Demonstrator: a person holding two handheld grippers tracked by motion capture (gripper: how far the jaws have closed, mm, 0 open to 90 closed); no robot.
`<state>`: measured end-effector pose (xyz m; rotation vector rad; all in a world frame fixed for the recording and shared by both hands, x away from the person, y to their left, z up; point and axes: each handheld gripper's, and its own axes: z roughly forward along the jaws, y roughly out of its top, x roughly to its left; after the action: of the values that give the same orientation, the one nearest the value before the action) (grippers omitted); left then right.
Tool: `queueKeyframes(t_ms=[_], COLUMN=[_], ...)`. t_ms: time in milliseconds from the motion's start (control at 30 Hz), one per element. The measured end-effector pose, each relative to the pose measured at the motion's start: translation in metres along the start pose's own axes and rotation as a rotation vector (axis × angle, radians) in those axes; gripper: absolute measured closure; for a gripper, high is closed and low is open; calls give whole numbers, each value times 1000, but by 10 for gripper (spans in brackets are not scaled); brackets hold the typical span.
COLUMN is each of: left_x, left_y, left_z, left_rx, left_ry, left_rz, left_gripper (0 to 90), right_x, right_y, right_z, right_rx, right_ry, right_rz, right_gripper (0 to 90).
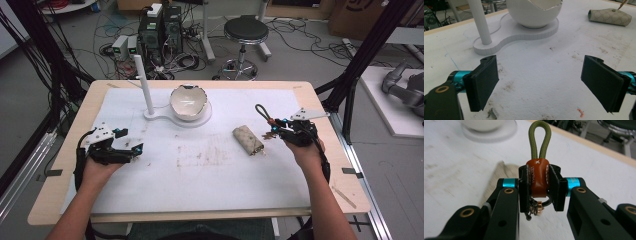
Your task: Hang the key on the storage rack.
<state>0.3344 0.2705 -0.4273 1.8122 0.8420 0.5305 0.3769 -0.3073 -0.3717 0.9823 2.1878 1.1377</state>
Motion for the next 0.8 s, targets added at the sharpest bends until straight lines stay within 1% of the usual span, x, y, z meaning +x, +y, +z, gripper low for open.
queueKeyframes(t_ms=[67, 100, 167, 200, 333, 367, 400, 433, 467, 567, 633, 733, 800], left_x=[0, 0, 0, 0, 1, 1, 2, 2, 2, 2, 2, 2, 2], left_y=[0, 0, 0, 0, -1, -2, -2, -2, -2, -3, -4, -4, -5], left_z=[-1, -1, -3, -3, -8, -10, -10, -11, -12, -14, -16, -20, -23], left_rx=[0, -1, -3, -3, -11, -13, -15, -16, -20, -17, -19, -22, -21], left_ry=[1, 2, 3, 3, 13, 17, 20, 21, 23, 27, 30, 35, 41], left_rz=[2, 3, 6, 6, -1, -4, -4, -5, -8, -6, -7, -4, -4], left_gripper=[144, 144, 144, 143, 144, 144, 144, 144, 144, 144, 144, 144, 144], right_x=[6, 12, 17, 17, 24, 27, 27, 30, 30, 36, 41, 45, 48], right_y=[11, 21, 31, 31, 48, 56, 56, 63, 63, 73, 82, 88, 95], right_z=[-1, -2, -2, -2, 1, 3, 3, 5, 5, 8, 14, 18, 22], right_rx=[-23, -41, -59, -59, -81, -84, -84, -94, -94, -103, -108, -110, -114], right_ry=[14, 29, 43, 43, 53, 60, 60, 64, 64, 81, 91, 102, 109], right_rz=[-20, -37, -45, -45, -74, -76, -76, -91, -91, -104, -117, -127, -142], right_gripper=[733, 733, 733, 733, 733, 733, 733, 733, 733, 733, 732, 732, 732])
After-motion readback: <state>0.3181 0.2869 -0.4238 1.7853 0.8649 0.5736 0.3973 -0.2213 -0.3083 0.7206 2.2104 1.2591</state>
